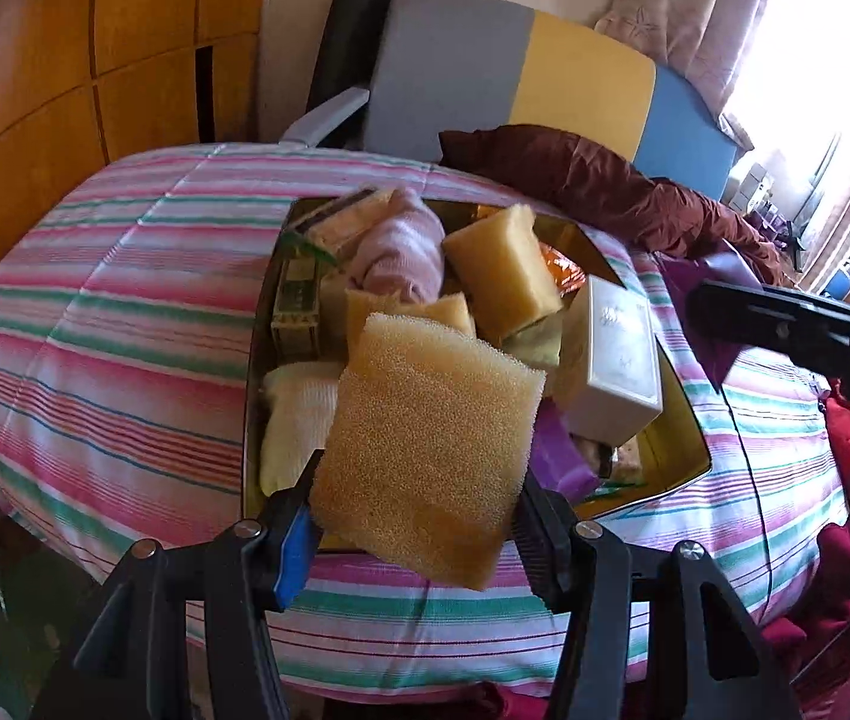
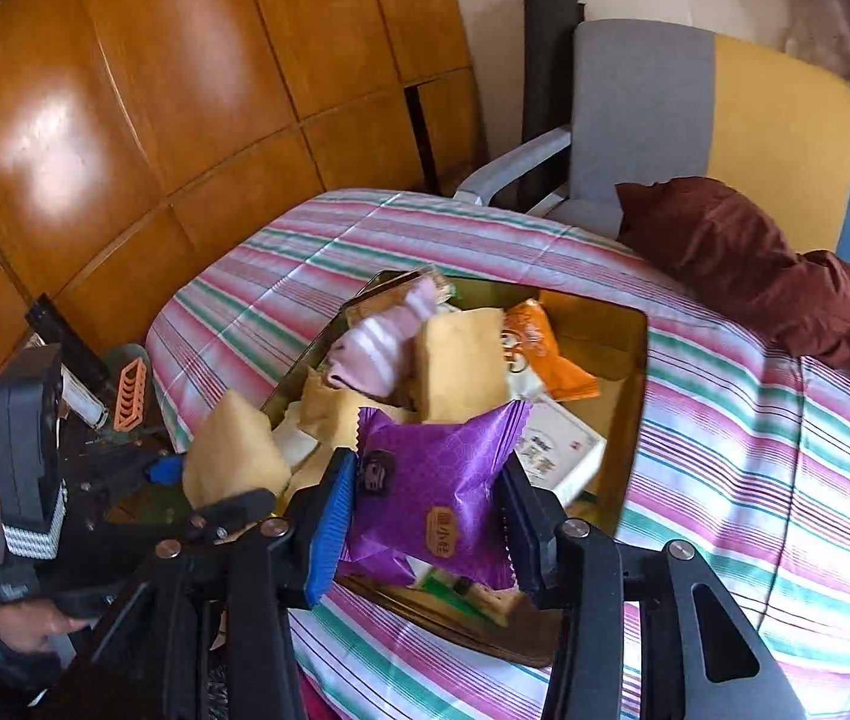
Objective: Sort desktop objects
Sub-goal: 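Carry the purple pack and yellow sponge into the gold tray and release both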
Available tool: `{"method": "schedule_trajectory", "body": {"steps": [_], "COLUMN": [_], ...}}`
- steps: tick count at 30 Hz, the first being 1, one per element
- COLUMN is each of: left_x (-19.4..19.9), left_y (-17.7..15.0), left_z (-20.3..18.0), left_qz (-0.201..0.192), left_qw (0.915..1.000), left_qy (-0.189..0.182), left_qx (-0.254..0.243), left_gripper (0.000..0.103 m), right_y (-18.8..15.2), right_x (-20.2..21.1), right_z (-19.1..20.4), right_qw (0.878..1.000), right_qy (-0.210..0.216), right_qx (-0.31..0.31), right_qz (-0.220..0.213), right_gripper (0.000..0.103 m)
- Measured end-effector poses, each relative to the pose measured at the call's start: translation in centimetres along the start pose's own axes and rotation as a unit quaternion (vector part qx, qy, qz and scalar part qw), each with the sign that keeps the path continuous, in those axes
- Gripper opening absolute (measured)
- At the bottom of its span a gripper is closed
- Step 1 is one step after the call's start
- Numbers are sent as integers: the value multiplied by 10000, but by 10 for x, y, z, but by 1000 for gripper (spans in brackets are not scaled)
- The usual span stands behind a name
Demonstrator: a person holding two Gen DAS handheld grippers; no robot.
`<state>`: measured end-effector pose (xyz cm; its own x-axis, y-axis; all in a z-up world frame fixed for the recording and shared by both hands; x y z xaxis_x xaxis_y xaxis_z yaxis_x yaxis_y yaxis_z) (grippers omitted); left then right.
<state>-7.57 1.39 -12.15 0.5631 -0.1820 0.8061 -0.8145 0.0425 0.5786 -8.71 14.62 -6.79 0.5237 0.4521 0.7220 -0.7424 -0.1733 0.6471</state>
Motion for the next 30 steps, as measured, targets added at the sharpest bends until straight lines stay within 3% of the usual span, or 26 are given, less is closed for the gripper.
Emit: {"method": "schedule_trajectory", "body": {"steps": [8, 11, 16, 20, 26, 30], "left_x": [-26, -42, -68, -63, -64, -56], "left_y": [8, 8, 13, 19, 15, 13], "left_z": [4, -1, -6, -7, -8, -6], "left_qz": [52, 155, 334, 161, 196, 130], "left_qw": [9999, 9997, 9993, 9996, 9994, 9993], "left_qy": [25, 42, 60, 75, 133, 252], "left_qx": [-96, -195, -161, -230, -244, -231], "left_gripper": [56, 56, 55, 55, 55, 59], "right_y": [9, 8, 8, 6, -4, -4], "right_x": [-30, -50, -90, -104, -110, -106], "right_z": [13, 19, -1, -20, -23, -22], "right_qw": [9996, 9982, 9954, 9946, 9934, 9942], "right_qy": [52, 164, -167, -192, -379, -383], "right_qx": [116, 175, 166, -128, 78, 6], "right_qz": [263, 545, 924, 1013, 1076, 1004], "right_gripper": [47, 47, 47, 48, 48, 55]}}
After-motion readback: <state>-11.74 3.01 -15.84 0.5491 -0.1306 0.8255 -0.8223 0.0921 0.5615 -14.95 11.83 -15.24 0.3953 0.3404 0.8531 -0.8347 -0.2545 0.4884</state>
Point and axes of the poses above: each gripper's, at about its wrist camera, not at the fingertips, and x roughly against the way its jaws point, z to its left, y to its top, the point moved 10 cm from there along -x, roughly the way its jaws point, and after that the axes turned 4 degrees about y, right-handed, at the moved point
